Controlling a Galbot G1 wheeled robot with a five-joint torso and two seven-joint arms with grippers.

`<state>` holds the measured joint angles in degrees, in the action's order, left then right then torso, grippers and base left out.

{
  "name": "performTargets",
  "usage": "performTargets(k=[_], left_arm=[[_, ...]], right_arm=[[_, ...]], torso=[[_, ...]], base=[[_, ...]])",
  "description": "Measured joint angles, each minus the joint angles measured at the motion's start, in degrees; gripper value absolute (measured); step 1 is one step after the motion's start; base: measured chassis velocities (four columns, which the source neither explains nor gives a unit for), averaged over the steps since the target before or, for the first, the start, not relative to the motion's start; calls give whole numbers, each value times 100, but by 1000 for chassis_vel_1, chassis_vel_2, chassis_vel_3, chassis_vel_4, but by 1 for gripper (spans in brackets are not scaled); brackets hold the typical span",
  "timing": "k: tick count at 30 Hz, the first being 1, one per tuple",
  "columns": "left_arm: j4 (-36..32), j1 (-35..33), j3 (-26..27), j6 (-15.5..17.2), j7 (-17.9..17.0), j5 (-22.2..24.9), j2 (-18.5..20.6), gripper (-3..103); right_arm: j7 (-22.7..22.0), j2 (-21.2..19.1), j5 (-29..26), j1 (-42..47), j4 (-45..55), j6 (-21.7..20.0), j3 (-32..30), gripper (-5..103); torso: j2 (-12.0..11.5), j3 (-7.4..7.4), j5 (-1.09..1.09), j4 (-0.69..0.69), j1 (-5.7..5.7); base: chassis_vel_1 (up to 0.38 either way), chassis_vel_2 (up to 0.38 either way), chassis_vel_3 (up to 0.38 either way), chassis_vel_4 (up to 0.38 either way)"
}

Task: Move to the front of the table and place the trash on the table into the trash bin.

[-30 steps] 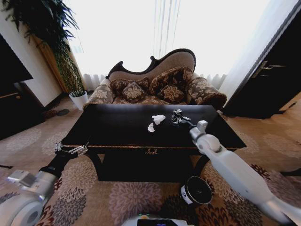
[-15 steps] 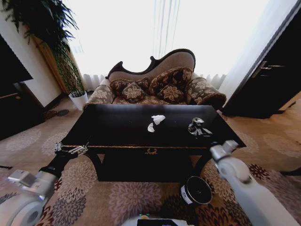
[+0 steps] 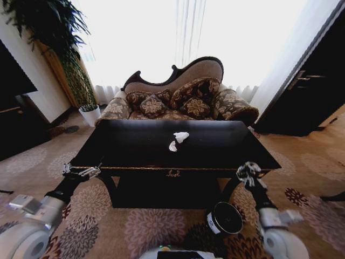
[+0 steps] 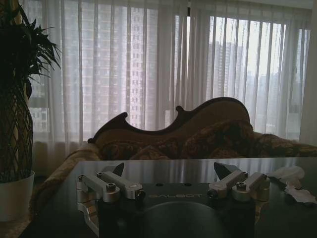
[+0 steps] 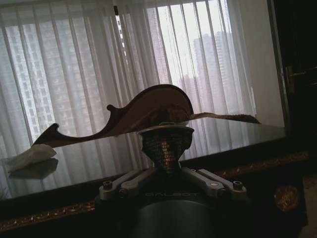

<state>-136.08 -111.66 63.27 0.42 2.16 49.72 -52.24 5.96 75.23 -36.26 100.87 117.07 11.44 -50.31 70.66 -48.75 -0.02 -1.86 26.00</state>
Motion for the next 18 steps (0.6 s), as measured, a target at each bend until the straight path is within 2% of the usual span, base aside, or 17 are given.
performTargets(k=[2, 6, 13, 14, 18], left_arm=[[-1, 0, 0, 0, 0, 0, 0, 100], [-1, 0, 0, 0, 0, 0, 0, 100], [0, 0, 1, -1, 0, 0, 0, 100], [0, 0, 0, -1, 0, 0, 0, 100], [-1, 0, 1, -1, 0, 0, 0, 100]], right_arm=[[-3, 165, 240, -9, -339, 193, 163, 0], [-11, 217, 584, -136, -911, 438, 409, 0], [-70, 184, 1139, -450, -2045, 850, 836, 0], [-76, 137, 1378, -625, -2644, 1030, 967, 0], [-84, 56, 1532, -891, -3344, 1160, 1087, 0]], torso=[[0, 0, 1, 0, 1], [0, 0, 0, 0, 0], [-1, -1, 2, 1, 1], [-1, -1, 1, 0, 1], [-1, -1, 1, 0, 0]], base=[[0, 0, 0, 0], [0, 0, 0, 0], [0, 0, 0, 0], [0, 0, 0, 0], [0, 0, 0, 0]])
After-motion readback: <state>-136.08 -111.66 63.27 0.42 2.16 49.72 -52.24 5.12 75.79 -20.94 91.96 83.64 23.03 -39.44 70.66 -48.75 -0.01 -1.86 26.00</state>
